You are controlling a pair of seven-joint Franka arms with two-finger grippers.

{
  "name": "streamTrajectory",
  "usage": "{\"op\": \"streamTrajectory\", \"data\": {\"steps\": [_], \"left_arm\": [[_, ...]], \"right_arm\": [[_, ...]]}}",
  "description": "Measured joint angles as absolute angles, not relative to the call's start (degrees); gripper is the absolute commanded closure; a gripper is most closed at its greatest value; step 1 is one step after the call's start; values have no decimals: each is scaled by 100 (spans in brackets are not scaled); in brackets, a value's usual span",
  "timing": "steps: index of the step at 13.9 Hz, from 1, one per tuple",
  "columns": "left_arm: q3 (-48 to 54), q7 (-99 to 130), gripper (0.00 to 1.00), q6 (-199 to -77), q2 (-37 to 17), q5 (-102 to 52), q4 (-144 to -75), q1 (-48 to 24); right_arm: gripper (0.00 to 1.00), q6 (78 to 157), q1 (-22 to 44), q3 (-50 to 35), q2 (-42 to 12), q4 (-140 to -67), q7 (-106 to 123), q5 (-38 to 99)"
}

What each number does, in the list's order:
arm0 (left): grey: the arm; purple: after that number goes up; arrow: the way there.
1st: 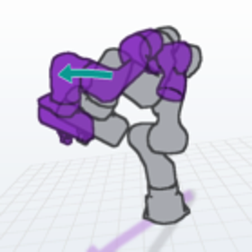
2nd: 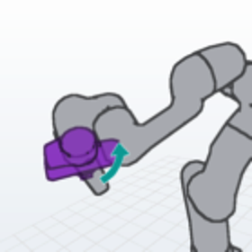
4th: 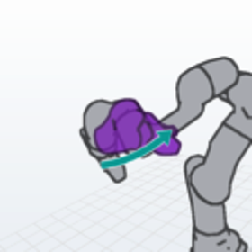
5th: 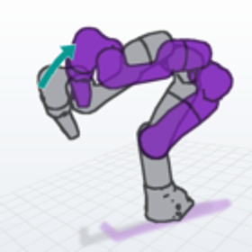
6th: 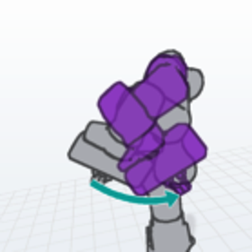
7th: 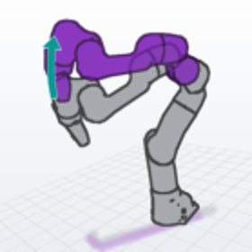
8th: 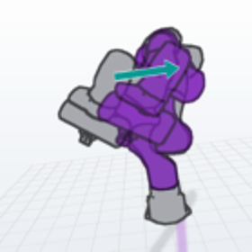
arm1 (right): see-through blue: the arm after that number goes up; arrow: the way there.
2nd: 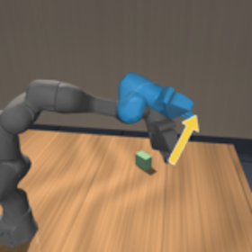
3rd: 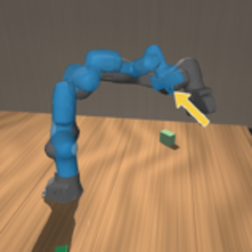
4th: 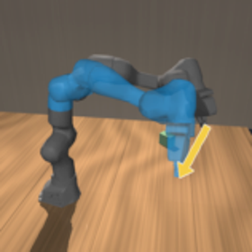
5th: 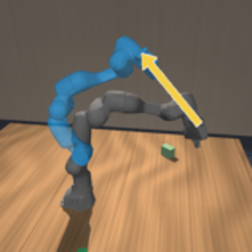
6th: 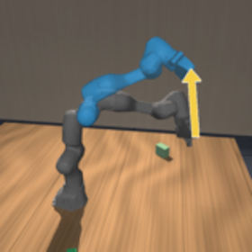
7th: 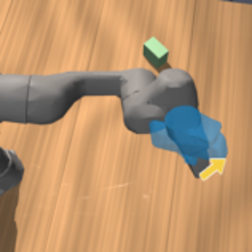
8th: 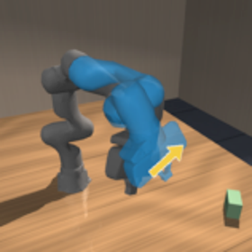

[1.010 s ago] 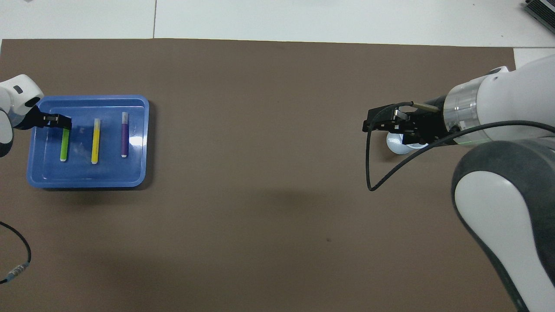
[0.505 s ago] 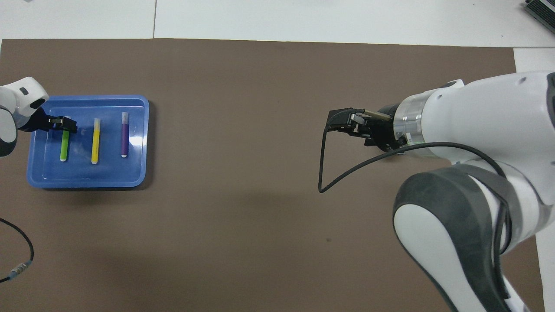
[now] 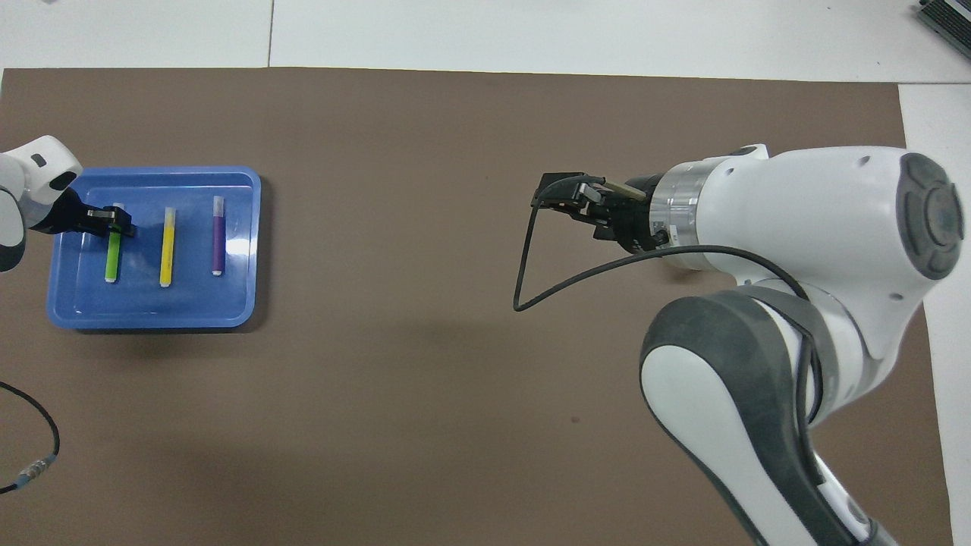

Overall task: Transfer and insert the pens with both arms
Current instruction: 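Grasp the green pen with the left gripper while the right gripper advances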

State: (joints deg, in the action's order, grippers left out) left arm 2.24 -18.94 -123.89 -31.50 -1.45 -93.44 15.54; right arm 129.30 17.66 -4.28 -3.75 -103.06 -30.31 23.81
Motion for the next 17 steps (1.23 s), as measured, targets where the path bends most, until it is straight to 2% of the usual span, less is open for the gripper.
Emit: {"op": "streamTrajectory", "data": {"steps": [3, 5, 8, 12, 17], "left_arm": [[213, -1894, 100, -12385, -3142, -147, -9337, 1568], [214, -1894, 100, -12371, -3142, -148, -9332, 1568], [228, -1894, 100, -12039, -3109, -159, -9221, 1568], [203, -1893, 100, -10751, -2823, -424, -8577, 1581], [236, -1419, 100, -10254, -2765, -727, -8514, 1592]], "right_arm": [[0, 13736, 2137, -432, -664, -10322, -3504, 2384], [0, 13972, 2232, -434, -799, -10321, -3582, 2384], [0, 13987, 2219, -400, -831, -10319, -3582, 2384], [0, 13987, 2211, -394, -831, -10319, -3335, 2384], [0, 13987, 2191, -382, -832, -10319, -3203, 2384]]}}
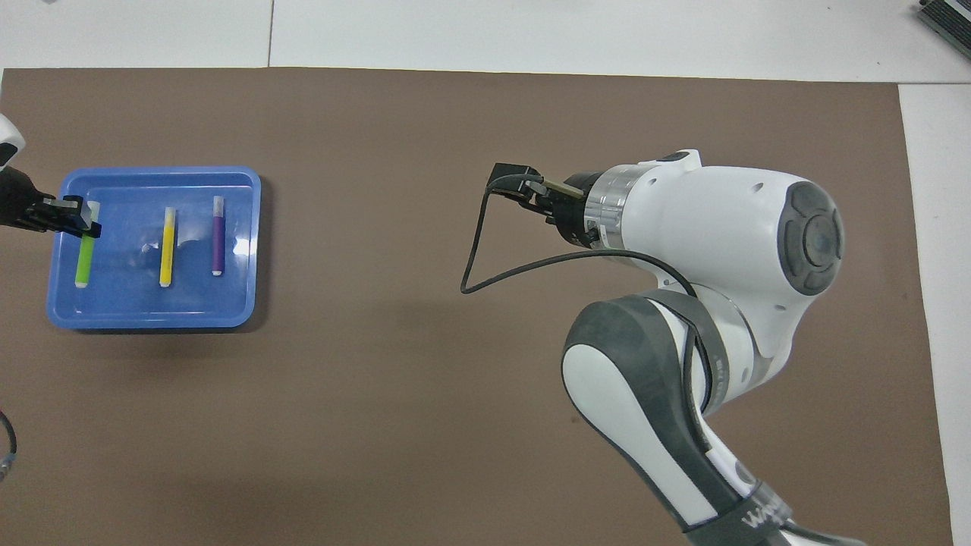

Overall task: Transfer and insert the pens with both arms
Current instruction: 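Grasp the green pen with the left gripper while the right gripper advances, then lift the green pen toward the right gripper while the right gripper approaches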

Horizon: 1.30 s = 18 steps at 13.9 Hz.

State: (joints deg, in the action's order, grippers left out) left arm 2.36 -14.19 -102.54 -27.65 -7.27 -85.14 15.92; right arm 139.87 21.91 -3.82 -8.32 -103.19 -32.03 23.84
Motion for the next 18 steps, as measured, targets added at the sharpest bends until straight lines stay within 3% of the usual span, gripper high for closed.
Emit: {"op": "streamTrajectory", "data": {"steps": [8, 12, 18], "left_arm": [[309, 1994, 100, -8947, -2165, -1818, -8523, 976], [314, 3008, 100, -8805, -2123, -2559, -8730, 827], [333, 5001, 100, -8816, -1962, -3168, -8773, -46]], "right_arm": [[0, 13979, 2221, -404, -831, -10311, -3216, 2384], [0, 13980, 2376, -478, -830, -10305, -3401, 2700], [0, 14218, 2653, -530, -831, -10292, -4352, 2925]]}}
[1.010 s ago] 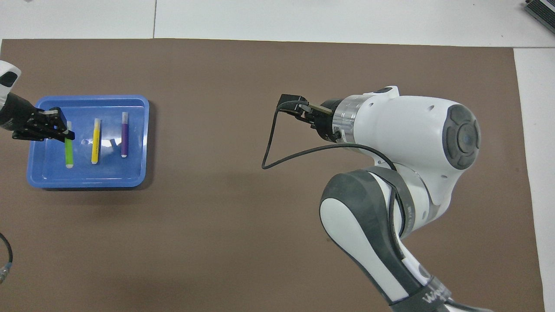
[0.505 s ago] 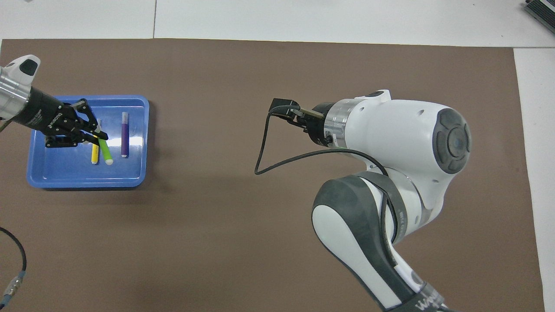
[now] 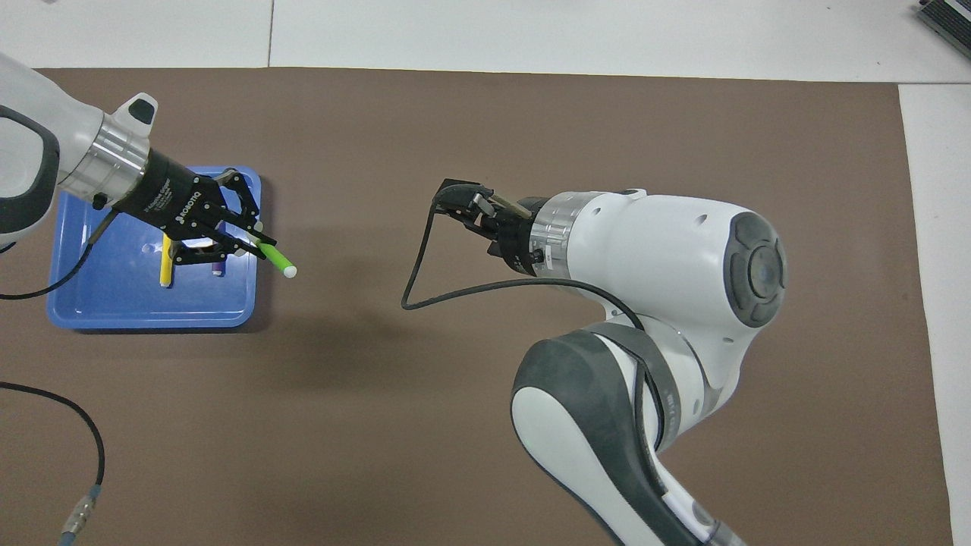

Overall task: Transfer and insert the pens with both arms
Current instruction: 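Lift the green pen toward the right gripper while the right gripper approaches, then grasp the green pen tip with the right gripper, open the left gripper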

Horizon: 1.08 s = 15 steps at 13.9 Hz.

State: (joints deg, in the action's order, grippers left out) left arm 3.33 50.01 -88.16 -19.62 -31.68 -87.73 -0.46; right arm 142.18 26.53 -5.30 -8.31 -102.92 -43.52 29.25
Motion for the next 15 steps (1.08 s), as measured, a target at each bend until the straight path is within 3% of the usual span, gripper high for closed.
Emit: {"op": "streamTrajectory", "data": {"steps": [6, 15], "left_arm": [[332, 5582, 100, -9565, -1622, -4215, -9837, -392], [328, 6484, 100, -10048, -1499, -4944, -9967, -758]], "right_arm": [[9, 14286, 2893, -541, -855, -10293, -4846, 2930], [23, 14290, 3147, -544, -907, -10334, -5034, 2930]]}}
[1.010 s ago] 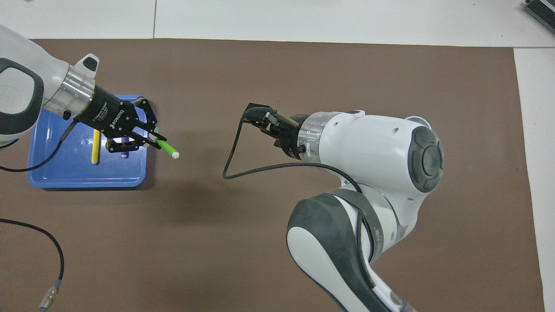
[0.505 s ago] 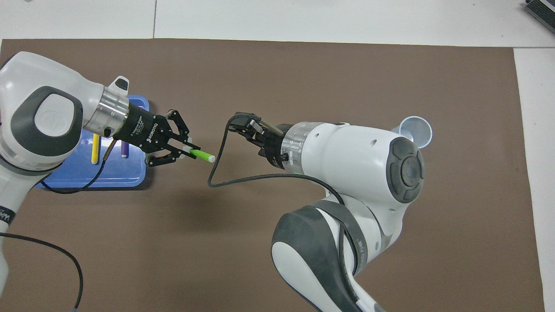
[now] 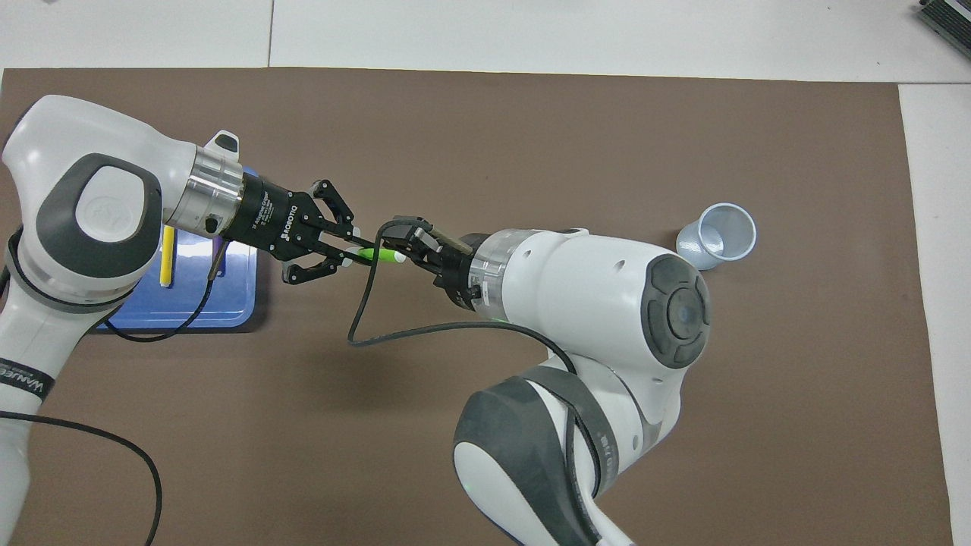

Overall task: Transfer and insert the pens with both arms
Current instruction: 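Grasp the green pen tip with the right gripper, open the left gripper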

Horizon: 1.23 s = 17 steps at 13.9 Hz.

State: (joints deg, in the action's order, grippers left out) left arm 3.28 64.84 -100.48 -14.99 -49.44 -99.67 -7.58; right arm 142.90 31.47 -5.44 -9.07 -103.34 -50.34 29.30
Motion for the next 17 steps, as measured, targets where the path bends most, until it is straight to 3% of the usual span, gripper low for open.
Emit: {"op": "streamTrajectory", "data": {"steps": [7, 13, 17], "left_arm": [[330, 6522, 100, -10133, -1469, -5084, -9967, -883], [331, 6525, 100, -10134, -1447, -5088, -9967, -886], [330, 6527, 100, -10134, -1445, -5088, -9967, -886]], "right_arm": [[32, 14290, 3167, -530, -963, -10343, -4799, 2930], [54, 14290, 3165, -519, -964, -10343, -4546, 2930], [58, 14293, 3159, -514, -966, -10341, -4534, 2930]]}}
